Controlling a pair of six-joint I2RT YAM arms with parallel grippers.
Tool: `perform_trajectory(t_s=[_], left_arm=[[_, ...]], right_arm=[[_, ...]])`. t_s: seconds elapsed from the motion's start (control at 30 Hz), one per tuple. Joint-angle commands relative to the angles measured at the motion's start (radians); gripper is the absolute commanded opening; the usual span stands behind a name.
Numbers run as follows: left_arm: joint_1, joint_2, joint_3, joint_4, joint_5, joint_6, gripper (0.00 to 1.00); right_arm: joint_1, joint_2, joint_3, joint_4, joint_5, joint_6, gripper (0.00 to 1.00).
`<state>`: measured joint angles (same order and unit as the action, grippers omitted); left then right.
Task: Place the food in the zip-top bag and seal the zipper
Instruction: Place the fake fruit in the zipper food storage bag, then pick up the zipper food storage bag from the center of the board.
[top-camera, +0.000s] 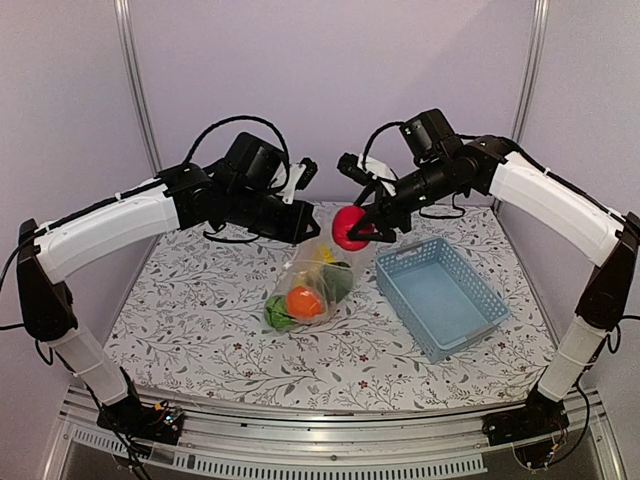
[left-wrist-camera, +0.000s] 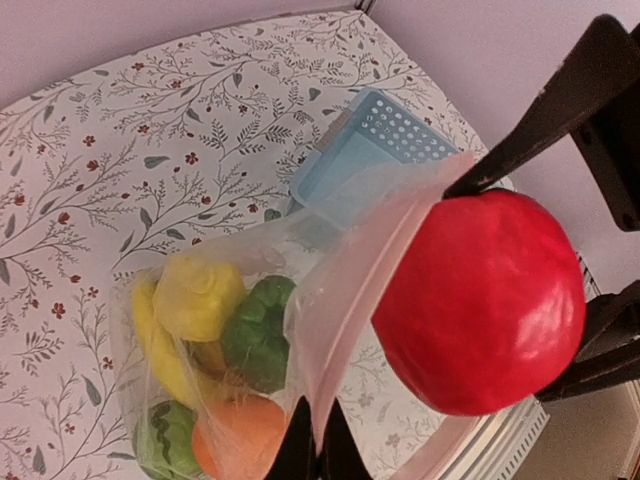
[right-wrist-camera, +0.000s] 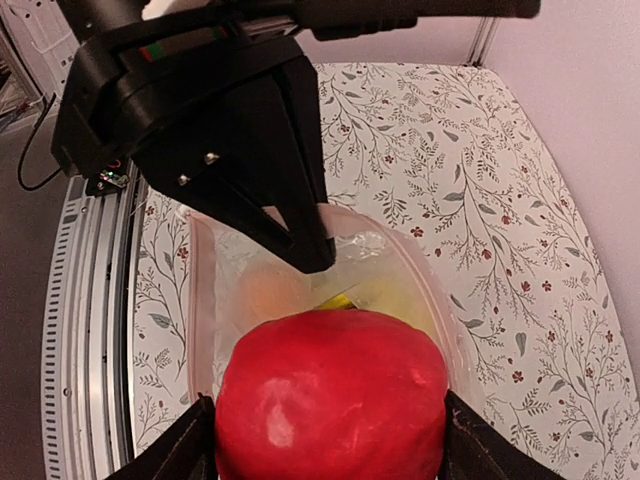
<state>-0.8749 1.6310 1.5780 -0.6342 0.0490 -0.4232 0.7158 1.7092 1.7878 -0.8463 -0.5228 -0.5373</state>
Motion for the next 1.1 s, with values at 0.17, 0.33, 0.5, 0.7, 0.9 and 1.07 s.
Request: perform_trajectory(t_s=[0.17,0.33,0.5,0.7,0.9,1.07], left_arm=[[0.005,-0.031,-0.036,0.01,0.005,-0.004,0.0],[0.005,-0.024,-0.027,0.013,0.008,0.0,0.0],[0.005,-0.027,-0.03,0.033,0.024,-0.004,0.0],[0.005,-0.027,-0.032,0.047,0.042,-0.012,0.0],[0.006,-0.041,-0.041,0.069,0.087,-0.011,0.0],[0.01,-0.057,-0.057,0.09,0.119,-0.013,0.0]], right_arm=[[0.042,-0.01,0.007,-0.076,-0.003,-0.053,0.87],[0.082,-0.086,-0.108,-0.122,0.042,-0.181,0.74],[0.108,-0.103,-0.143,-0.139,0.105,-0.233,0.64],[0.162,-0.091,-0.174,-0.094,0.22,-0.248,0.63],[0.213,-0.03,-0.16,-0.057,0.288,-0.233,0.61],[0.24,0.016,-0.119,-0.048,0.315,-0.213,0.54]])
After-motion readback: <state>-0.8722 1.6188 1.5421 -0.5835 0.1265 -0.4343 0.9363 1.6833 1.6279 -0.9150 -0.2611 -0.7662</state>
